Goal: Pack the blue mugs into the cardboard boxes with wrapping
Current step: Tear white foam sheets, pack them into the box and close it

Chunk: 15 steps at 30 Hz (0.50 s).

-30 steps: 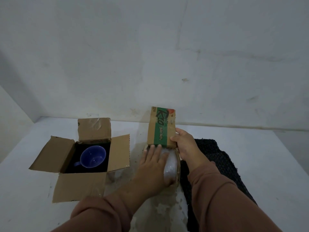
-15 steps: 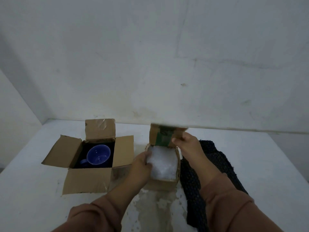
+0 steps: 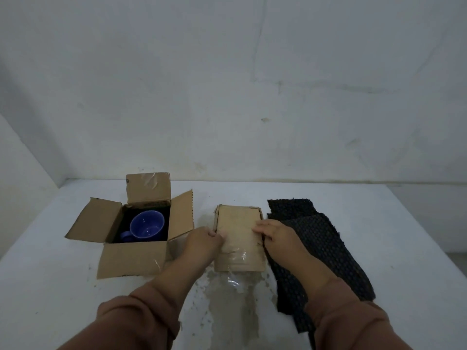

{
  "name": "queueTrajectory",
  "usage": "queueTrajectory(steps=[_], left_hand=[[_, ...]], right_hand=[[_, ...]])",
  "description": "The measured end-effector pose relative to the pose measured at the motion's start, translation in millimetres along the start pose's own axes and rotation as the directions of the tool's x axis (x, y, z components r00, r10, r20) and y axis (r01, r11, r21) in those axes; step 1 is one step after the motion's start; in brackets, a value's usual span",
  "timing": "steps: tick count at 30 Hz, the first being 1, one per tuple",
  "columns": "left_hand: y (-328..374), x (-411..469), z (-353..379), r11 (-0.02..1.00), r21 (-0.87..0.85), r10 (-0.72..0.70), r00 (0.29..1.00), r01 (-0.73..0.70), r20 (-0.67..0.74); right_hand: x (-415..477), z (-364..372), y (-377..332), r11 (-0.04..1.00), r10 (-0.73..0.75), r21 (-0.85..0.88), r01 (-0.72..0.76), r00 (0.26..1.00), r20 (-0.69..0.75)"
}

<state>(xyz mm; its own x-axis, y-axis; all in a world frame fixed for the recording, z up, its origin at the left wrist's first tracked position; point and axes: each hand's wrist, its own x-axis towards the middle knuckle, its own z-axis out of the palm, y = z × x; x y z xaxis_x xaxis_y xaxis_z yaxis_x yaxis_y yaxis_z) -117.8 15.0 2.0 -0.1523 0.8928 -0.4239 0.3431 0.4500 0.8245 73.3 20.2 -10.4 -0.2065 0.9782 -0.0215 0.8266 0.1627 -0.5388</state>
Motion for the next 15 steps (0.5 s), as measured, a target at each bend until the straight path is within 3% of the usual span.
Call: queueTrajectory(steps=[7, 15], left_hand=[[-12.7, 2.6, 3.8, 1.000, 0.013, -0.011, 0.999, 0.012, -0.050], [-20.8, 7.9, 10.3, 0.956, 0.261, 0.164, 0.982, -0.134, -0.096]], right_hand=[[-2.6, 12.9, -7.5, 0.982, -0.047, -0.184, 0.050, 0.999, 0.020], [-8.1, 28.8, -13.5, 0.956, -0.040, -0.290, 0.047, 0.999, 0.030]])
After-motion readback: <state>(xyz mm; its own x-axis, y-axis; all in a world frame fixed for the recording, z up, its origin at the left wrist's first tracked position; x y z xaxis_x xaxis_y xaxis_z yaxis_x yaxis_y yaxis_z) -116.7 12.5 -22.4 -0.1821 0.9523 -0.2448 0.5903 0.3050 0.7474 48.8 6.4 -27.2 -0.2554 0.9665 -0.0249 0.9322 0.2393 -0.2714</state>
